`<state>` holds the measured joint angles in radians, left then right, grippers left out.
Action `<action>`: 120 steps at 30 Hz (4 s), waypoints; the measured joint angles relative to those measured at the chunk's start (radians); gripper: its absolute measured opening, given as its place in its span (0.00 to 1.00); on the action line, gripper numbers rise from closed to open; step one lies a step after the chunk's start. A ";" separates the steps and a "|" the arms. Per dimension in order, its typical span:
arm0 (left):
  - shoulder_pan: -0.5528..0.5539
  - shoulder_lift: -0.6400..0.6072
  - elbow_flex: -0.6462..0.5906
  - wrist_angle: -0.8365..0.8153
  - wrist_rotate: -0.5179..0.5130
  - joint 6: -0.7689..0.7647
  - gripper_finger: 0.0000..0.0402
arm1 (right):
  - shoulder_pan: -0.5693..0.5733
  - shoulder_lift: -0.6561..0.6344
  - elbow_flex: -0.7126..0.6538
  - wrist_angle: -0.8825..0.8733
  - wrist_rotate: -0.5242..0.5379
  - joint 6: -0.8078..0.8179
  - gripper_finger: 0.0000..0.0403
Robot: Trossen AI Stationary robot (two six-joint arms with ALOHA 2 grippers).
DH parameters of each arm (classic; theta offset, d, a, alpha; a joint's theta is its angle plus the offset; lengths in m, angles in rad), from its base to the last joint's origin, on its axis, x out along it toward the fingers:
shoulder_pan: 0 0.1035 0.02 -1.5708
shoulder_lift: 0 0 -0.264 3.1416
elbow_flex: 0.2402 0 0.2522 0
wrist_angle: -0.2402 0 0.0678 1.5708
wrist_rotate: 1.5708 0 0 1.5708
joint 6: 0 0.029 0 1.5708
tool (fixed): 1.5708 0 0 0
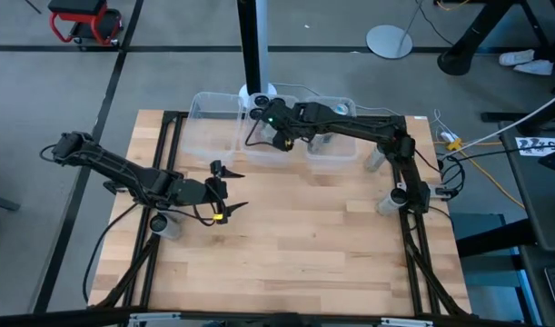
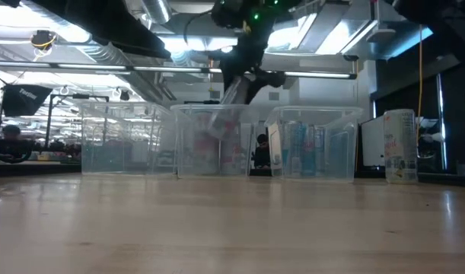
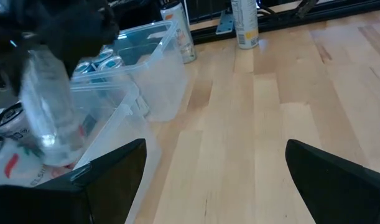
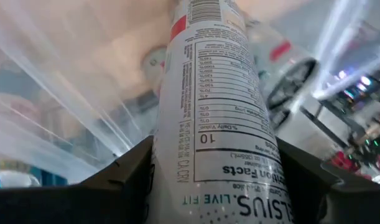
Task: Sort soda cans
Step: Put the white-pink soda can into the middle transparent bin
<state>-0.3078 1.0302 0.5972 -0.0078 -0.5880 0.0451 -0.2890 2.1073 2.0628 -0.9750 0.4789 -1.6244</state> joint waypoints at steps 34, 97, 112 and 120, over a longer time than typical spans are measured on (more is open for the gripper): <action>0.000 0.001 0.000 0.005 0.001 -0.012 0.93 | -0.002 0.090 -0.019 0.017 -0.001 -0.137 0.68; 0.000 0.001 -0.002 -0.007 0.024 -0.019 0.93 | 0.060 0.092 -0.049 0.236 -0.234 -0.337 0.75; 0.000 0.001 -0.002 -0.007 0.024 -0.019 0.93 | 0.060 0.091 -0.047 0.239 -0.246 -0.313 0.75; 0.000 0.001 -0.002 -0.007 0.024 -0.020 0.93 | 0.060 0.089 -0.045 0.251 -0.246 -0.299 0.86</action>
<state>-0.3077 1.0313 0.5953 -0.0147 -0.5644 0.0254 -0.2291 2.1962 2.0182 -0.7243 0.2333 -1.9238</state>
